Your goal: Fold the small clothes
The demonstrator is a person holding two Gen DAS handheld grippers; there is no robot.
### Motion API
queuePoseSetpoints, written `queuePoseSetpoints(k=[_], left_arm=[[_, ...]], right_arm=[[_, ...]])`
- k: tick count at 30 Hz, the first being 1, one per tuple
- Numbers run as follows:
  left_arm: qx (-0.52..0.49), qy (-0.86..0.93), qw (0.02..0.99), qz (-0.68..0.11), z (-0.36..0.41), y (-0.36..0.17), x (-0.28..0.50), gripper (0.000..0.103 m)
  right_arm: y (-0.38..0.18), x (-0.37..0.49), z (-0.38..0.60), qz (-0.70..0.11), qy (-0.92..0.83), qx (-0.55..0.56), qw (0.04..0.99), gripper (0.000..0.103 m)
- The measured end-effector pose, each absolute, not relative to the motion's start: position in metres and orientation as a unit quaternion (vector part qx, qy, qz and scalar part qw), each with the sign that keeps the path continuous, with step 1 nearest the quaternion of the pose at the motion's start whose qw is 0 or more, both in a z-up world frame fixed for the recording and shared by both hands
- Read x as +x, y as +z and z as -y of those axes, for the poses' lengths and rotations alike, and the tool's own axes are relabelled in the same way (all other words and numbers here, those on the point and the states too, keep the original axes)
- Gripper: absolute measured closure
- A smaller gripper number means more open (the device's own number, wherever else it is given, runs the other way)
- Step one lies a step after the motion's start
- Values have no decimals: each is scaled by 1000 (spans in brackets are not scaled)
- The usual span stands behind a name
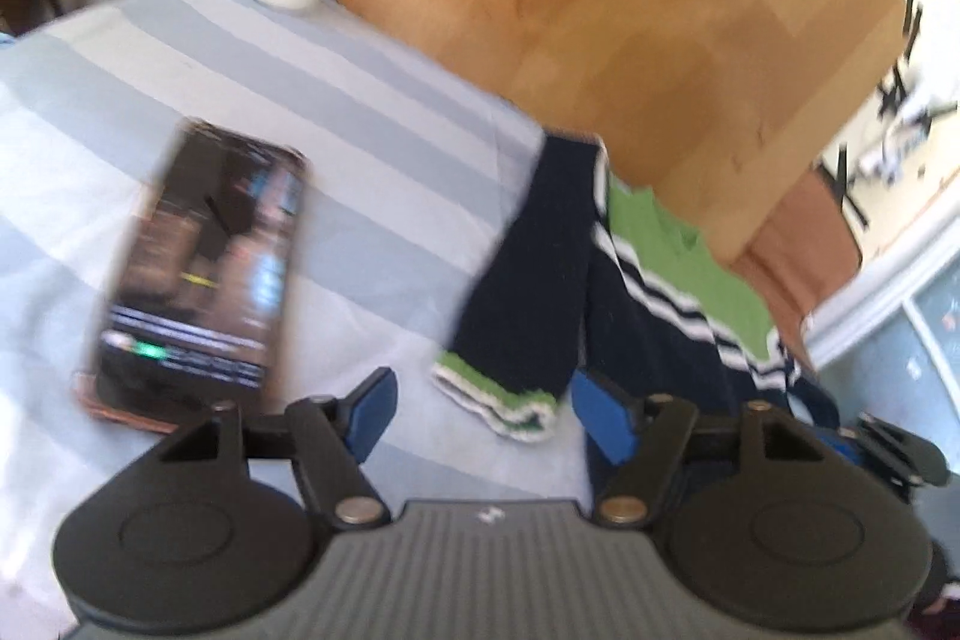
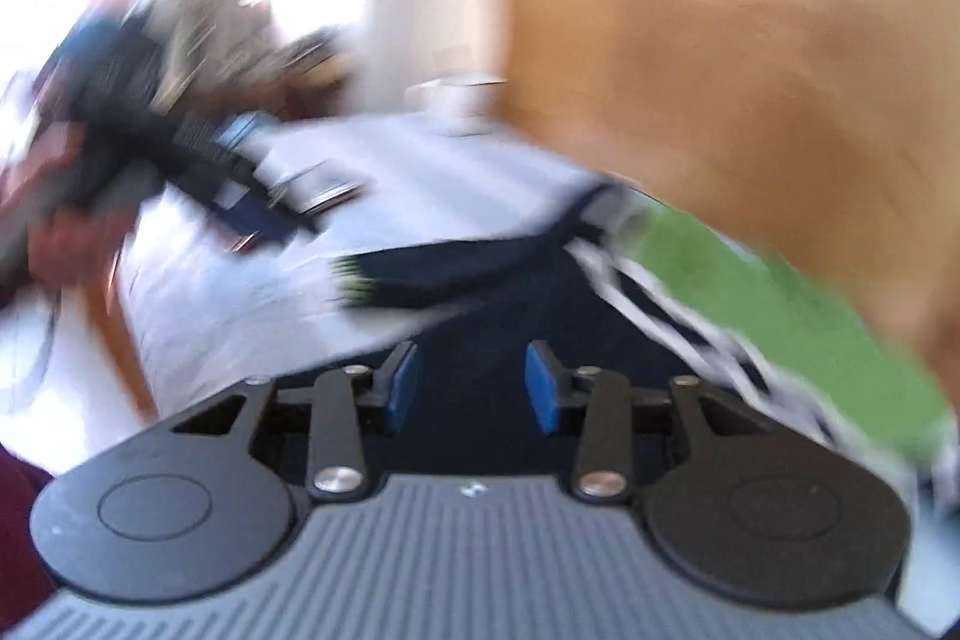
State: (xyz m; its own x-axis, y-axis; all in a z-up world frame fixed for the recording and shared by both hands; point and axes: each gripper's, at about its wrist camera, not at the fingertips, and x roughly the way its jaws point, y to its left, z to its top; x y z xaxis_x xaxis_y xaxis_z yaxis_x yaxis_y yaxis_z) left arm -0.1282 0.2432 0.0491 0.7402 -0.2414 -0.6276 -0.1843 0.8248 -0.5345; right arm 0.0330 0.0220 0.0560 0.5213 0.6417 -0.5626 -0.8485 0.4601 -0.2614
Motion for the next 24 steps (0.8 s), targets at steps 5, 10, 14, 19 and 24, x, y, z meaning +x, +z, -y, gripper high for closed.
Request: queuePoseSetpoints(k=[5,10,14,19,24], left_arm=[[-319,2,890,-326,-277,50,-158,37],[-330,21,891,-310,-302,43,-169,34],[-348,28,886,-305,-315,40,-166,34],[-353,32,882,-309,-321,40,-162,34],[-346,15,884,-316,-309,43,-141,34]], right_arm=[[17,46,-110,-138,464,-460,744,51],[11,69,-145,-131,500,-512,686,75],[43,98,-182,-181,509,-416,732,93],[157,140,-180,-169,550,-140,806,93],[238,199,-91,-112,473,30,873,92]])
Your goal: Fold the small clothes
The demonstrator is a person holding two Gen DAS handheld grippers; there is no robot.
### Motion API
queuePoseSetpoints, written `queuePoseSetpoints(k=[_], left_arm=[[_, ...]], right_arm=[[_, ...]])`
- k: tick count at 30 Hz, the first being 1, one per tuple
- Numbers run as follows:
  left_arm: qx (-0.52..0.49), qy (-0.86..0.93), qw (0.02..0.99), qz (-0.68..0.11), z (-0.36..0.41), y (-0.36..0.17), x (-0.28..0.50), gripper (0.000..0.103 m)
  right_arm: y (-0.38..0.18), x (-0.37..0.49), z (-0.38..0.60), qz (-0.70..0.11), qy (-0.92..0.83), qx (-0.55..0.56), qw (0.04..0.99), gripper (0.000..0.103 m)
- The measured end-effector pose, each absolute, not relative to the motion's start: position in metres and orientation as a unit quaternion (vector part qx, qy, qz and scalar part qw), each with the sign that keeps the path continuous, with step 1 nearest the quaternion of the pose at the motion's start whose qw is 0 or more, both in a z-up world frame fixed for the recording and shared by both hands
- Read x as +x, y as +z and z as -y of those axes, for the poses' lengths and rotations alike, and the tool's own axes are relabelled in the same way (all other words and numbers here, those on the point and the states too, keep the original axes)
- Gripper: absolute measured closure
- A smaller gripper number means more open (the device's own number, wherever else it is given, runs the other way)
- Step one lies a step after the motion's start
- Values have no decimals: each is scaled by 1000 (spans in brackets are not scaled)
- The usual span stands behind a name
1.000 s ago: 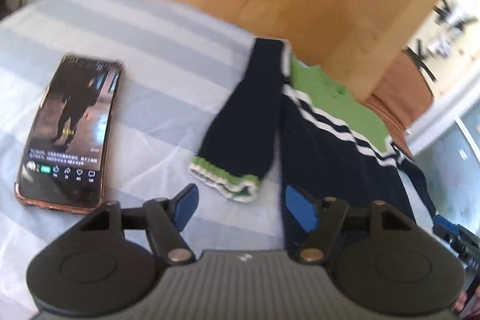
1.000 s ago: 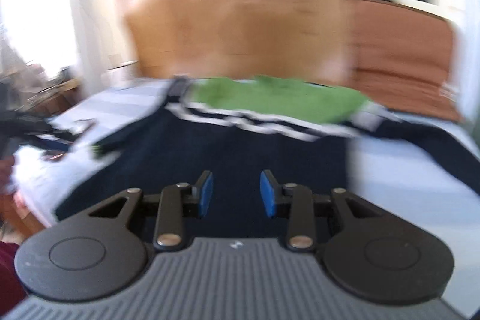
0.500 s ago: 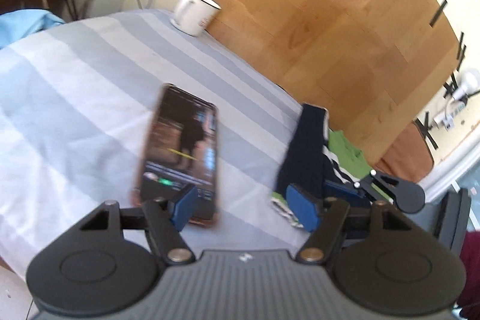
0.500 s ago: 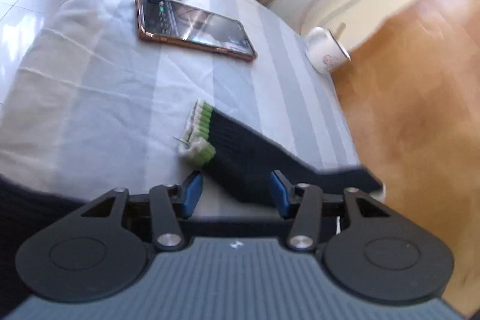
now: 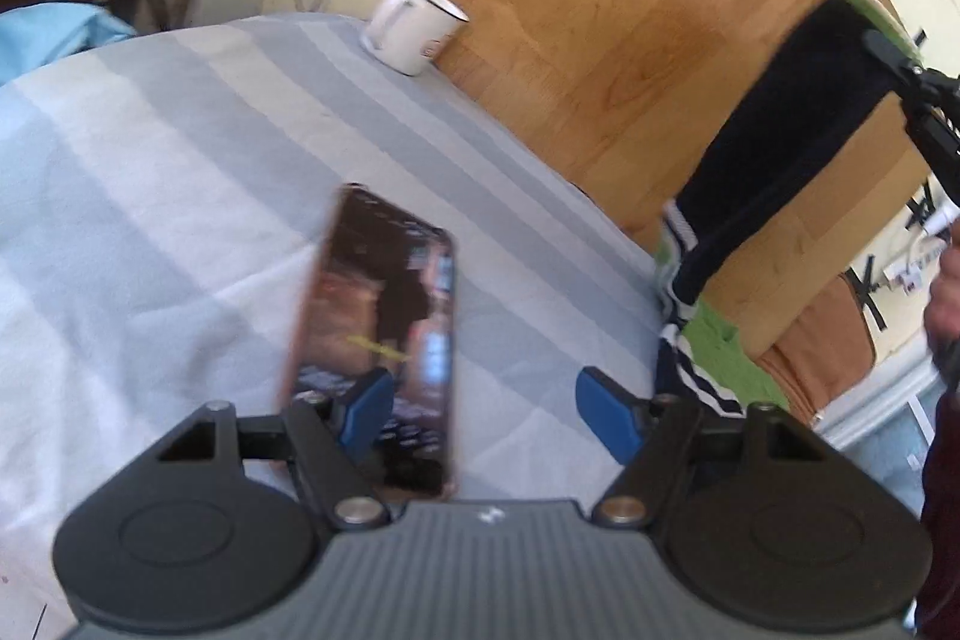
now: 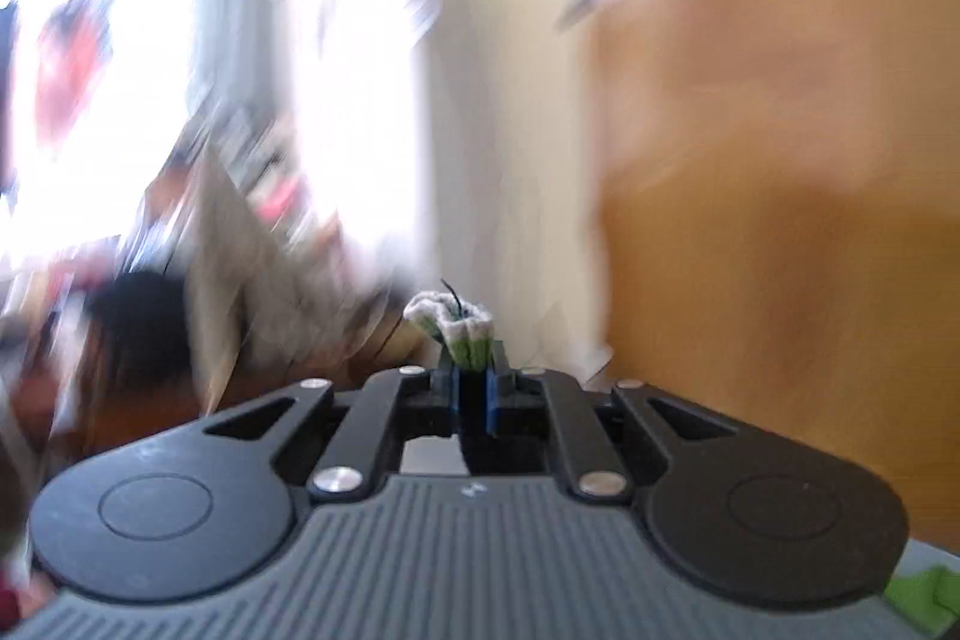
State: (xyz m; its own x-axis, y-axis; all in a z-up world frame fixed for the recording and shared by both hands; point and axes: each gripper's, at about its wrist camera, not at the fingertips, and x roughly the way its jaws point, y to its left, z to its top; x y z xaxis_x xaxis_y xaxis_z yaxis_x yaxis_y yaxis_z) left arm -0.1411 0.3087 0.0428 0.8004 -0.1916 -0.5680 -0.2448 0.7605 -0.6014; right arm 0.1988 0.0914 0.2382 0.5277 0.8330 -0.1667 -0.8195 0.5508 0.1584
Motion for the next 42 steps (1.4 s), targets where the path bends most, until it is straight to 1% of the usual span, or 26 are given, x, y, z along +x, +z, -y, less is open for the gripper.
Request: queuePoseSetpoints(k=[3,6,10,12,14,17,19,20,21,22,23,24,26,28,30,32,34,35,36,39,42], left_arm=[[-333,-11,886,-324,-291,47,-116,33],[-311,-38,890,-332,-269,55,-79,32],[-284,-80,897,-328,-232,68,-17,28],[-270,-97,901,-326,-212,72,23,20],[-260,-104,900,-335,-189,70,68,17],[-259,-112,884,-372,-156,55,132,17],[-263,-119,872,-397,-136,41,165,23],[-254,-116,871,-405,-125,35,177,40],[-240,-110,871,-414,-114,29,187,63],[-224,-99,872,-423,-105,23,195,73],[-205,-77,883,-416,-98,22,196,85],[-192,-69,889,-410,-94,25,195,89],[-208,-64,895,-389,-97,28,184,90],[-232,-54,905,-353,-105,32,168,91],[-261,-47,909,-321,-117,33,156,94],[-272,-21,913,-303,-121,29,149,94],[-265,2,906,-330,-121,17,151,92],[-269,5,898,-347,-123,11,153,91],[-281,3,894,-349,-125,9,151,90],[-294,1,898,-329,-130,21,141,91],[-284,-9,915,-287,-120,44,124,92]], right_arm=[[242,238,-19,-124,403,105,901,92],[218,261,58,-138,331,169,918,92],[162,271,138,-169,256,245,920,92],[129,273,168,-183,228,285,913,92],[101,270,189,-194,206,324,903,92],[67,269,215,-208,192,368,886,92],[47,270,228,-220,191,384,876,92],[39,269,232,-227,188,388,873,92],[32,269,236,-233,184,389,872,92],[26,268,240,-238,182,389,871,92],[22,269,244,-241,181,391,869,92],[21,269,247,-242,184,398,865,92],[21,270,255,-233,202,419,854,92],[25,268,261,-202,232,437,845,92],[29,268,262,-181,241,427,853,92],[26,276,253,-218,202,378,877,88],[19,284,238,-283,127,285,907,78],[17,283,236,-302,96,250,915,75],[17,276,240,-301,85,245,918,72],[29,241,278,-251,88,310,913,72],[42,198,316,-213,63,342,913,72]])
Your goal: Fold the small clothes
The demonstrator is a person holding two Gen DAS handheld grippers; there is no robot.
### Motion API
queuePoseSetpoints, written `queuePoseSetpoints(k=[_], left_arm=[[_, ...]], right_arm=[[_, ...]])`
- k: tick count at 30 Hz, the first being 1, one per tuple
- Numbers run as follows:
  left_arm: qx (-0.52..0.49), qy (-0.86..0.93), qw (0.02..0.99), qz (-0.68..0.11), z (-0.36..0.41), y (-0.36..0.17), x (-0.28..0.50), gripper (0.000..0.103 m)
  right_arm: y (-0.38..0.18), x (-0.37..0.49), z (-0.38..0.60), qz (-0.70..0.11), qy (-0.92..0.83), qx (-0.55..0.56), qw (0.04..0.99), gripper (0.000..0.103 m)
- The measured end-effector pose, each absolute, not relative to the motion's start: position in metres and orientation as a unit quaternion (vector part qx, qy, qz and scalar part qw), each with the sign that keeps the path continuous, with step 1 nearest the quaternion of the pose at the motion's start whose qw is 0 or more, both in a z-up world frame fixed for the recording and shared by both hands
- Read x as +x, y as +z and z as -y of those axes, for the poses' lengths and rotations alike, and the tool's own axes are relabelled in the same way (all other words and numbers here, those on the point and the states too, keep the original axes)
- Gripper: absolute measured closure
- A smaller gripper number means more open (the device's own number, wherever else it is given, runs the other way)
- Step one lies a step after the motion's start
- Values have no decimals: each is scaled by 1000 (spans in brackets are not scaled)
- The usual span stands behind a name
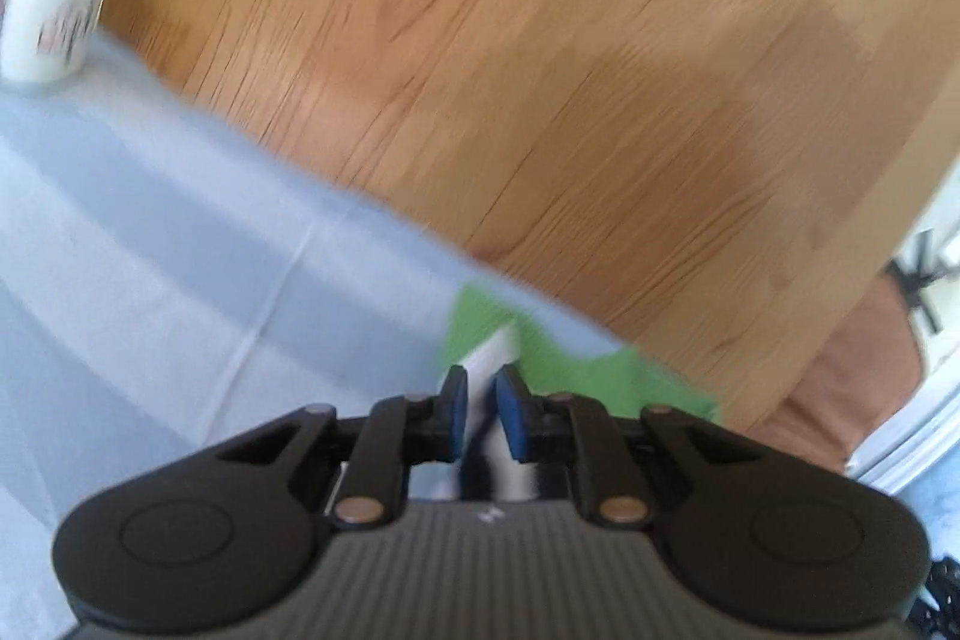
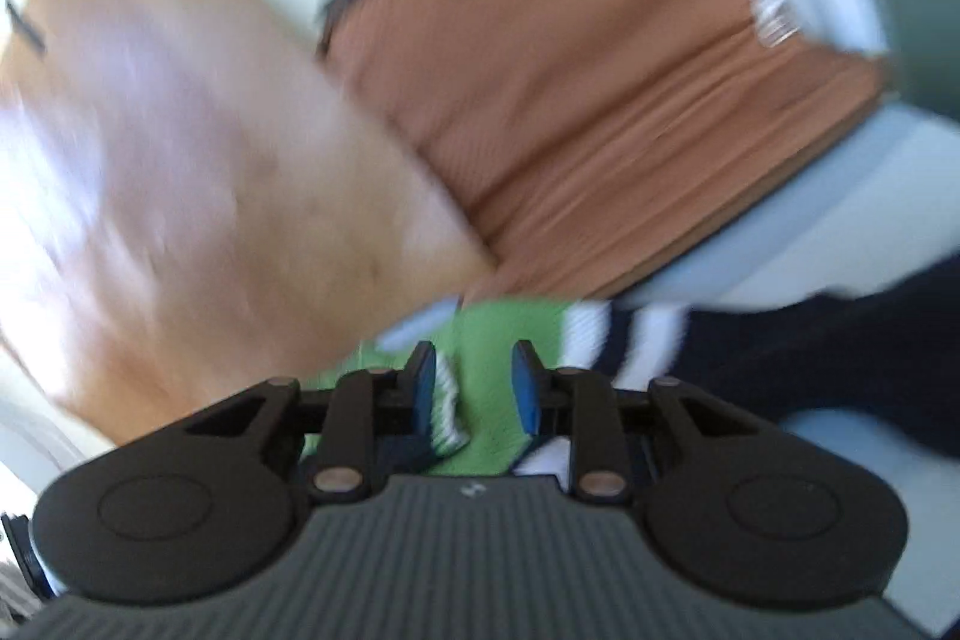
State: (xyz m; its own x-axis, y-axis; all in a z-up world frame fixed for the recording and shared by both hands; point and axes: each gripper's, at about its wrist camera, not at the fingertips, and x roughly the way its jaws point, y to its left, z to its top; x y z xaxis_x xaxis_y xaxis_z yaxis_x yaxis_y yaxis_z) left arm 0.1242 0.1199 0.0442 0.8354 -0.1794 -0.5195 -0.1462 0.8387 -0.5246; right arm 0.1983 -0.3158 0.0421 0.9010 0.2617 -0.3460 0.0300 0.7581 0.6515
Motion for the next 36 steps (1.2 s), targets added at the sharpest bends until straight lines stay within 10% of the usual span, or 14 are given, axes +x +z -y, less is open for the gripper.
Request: queuePoseSetpoints(k=[23,31,36], left_arm=[[-161,-97,917,-353,-38,9,143,89],[-159,-96,917,-352,-38,8,144,88],[-159,-95,917,-352,-38,8,144,88]], right_arm=[[-6,31,424,-160,-203,436,862,65],[12,41,426,-115,-239,380,886,99],[52,37,457,-82,-252,374,889,99]])
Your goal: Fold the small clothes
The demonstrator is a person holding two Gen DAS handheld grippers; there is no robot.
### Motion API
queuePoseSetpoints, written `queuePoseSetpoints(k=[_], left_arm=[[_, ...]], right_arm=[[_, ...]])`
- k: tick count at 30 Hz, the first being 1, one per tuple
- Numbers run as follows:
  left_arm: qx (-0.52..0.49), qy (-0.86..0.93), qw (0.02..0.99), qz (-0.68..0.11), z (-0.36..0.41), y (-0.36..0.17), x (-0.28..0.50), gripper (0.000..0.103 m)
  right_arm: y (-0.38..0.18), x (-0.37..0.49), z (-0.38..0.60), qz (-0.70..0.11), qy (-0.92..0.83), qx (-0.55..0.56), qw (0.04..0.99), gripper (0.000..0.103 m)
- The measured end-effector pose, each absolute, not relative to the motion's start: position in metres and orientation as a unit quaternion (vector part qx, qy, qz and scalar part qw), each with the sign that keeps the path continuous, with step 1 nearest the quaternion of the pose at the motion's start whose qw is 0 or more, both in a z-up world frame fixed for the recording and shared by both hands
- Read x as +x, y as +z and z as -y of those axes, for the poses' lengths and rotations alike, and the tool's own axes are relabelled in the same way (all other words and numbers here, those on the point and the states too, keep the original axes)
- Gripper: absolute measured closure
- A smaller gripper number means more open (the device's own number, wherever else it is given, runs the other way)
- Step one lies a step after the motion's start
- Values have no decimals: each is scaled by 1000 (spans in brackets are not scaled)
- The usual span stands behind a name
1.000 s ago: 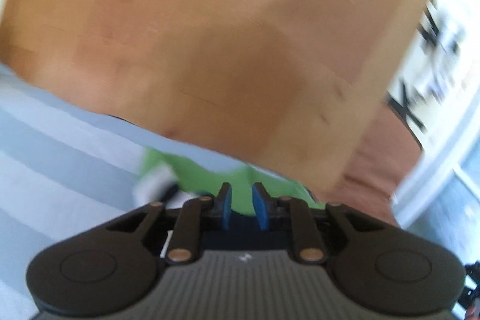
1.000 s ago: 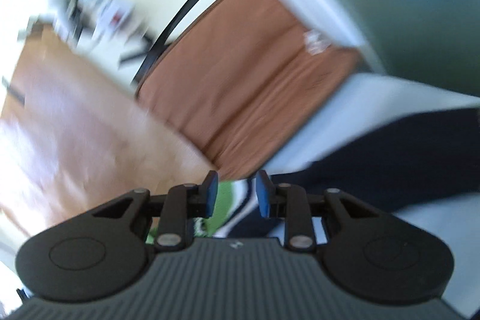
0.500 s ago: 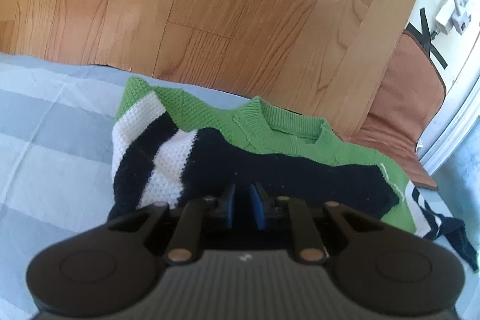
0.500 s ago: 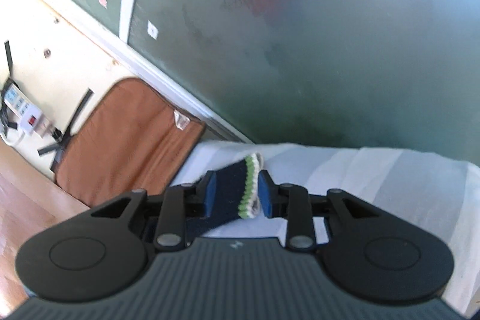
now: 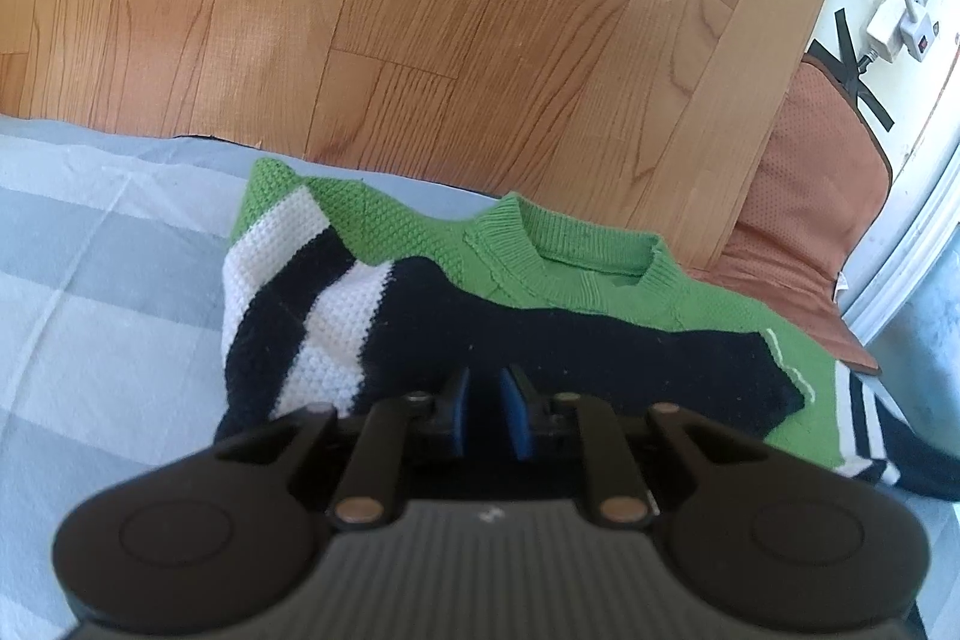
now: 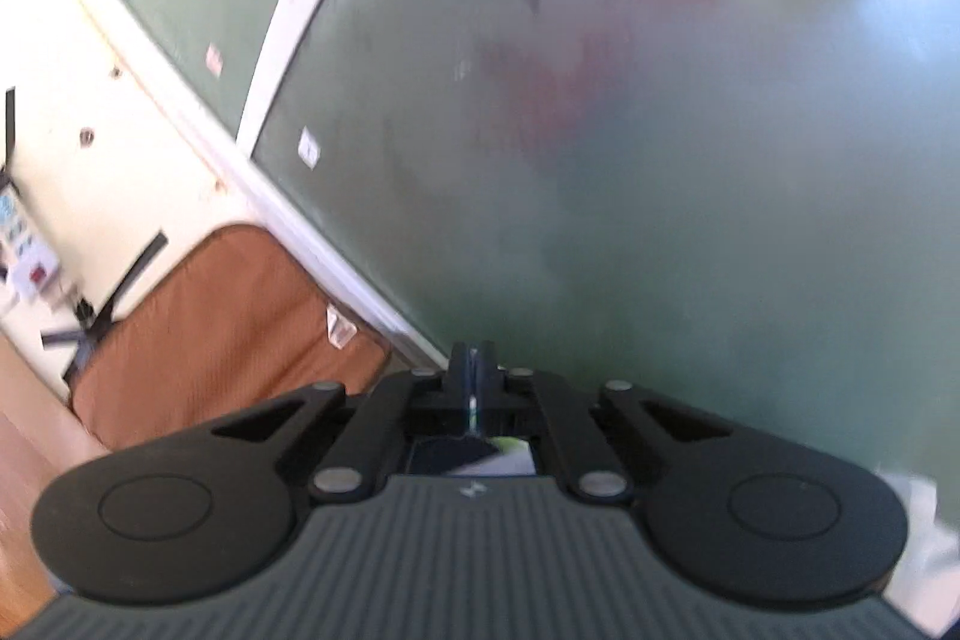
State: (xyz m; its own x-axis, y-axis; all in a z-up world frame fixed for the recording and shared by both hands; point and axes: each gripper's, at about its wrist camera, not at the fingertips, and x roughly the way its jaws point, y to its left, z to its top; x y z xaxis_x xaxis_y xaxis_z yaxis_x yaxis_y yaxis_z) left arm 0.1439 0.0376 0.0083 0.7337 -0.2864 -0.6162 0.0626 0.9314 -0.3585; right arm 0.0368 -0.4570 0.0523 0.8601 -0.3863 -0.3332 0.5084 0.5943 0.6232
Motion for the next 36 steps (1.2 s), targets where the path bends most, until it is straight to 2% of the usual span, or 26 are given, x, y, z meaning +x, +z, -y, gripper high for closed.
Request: queuePoseSetpoints(k=[4,6,8,16,20,24,26,29,31,33,36], left_arm=[[-161,-101,917,-352,-38,9,143,82],[-168,-110,917,-345,-39,12,140,69],[-182,-120,921,-324,-45,17,134,63],[-283,-196,903,-258,-89,47,118,59],[-330,-172,898,-234,-131,56,118,53],[-353,-125,897,-233,-163,53,125,54],[-361,-129,892,-239,-165,49,130,54],[-341,-140,893,-259,-152,46,138,54],[-324,-150,893,-276,-142,41,143,54],[-310,-161,890,-292,-130,36,147,54],[-277,-168,892,-313,-113,33,148,54]], right_arm=[[78,55,434,-94,-201,340,914,99],[93,68,414,-93,-164,328,926,99],[111,90,388,-98,-122,304,940,99],[173,208,224,-127,81,174,973,99],[158,248,110,-167,186,60,966,99],[93,260,40,-268,305,1,914,97],[80,255,46,-285,329,7,900,92],[92,255,102,-251,269,56,928,87],[100,256,158,-228,191,97,950,76],[100,259,208,-220,104,123,962,69],[82,264,261,-239,22,155,958,67]])
